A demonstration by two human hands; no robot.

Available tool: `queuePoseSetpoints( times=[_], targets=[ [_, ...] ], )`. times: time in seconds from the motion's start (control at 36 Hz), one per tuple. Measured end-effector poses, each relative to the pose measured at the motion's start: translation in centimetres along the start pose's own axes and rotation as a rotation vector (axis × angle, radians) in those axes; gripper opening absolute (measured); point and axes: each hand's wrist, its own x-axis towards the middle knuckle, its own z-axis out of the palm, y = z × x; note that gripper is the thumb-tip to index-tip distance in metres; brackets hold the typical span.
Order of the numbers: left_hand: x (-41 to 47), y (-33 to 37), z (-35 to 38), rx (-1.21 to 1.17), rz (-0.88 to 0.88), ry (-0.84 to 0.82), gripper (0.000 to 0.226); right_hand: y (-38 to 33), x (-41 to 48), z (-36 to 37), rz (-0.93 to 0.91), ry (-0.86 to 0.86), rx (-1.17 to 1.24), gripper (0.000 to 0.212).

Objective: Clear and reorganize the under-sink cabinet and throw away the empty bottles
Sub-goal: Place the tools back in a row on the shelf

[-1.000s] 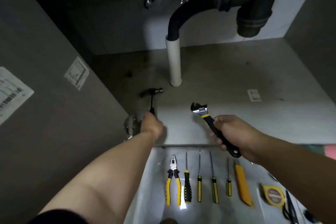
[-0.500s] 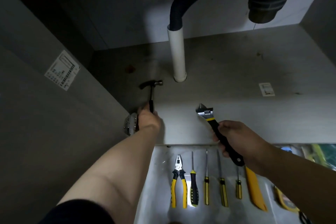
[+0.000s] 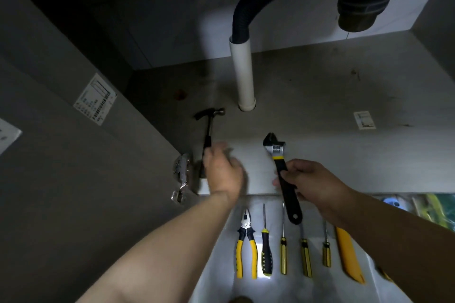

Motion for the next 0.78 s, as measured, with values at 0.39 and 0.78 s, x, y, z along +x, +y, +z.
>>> queuePoseSetpoints(
  times=[0.39, 0.78],
  targets=[
    [-4.2, 6.1, 0.4, -0.805, -0.388, -0.660, 0.019, -1.4, -0.3, 1.3, -0.063, 0.027, -0.041, 0.029],
    [4.5, 1.3, 1.3, 0.079, -0.256, -0.183, 0.036, 1.7, 0.3, -2.4, 0.043, -0.005, -0.122, 0.022]
  ],
)
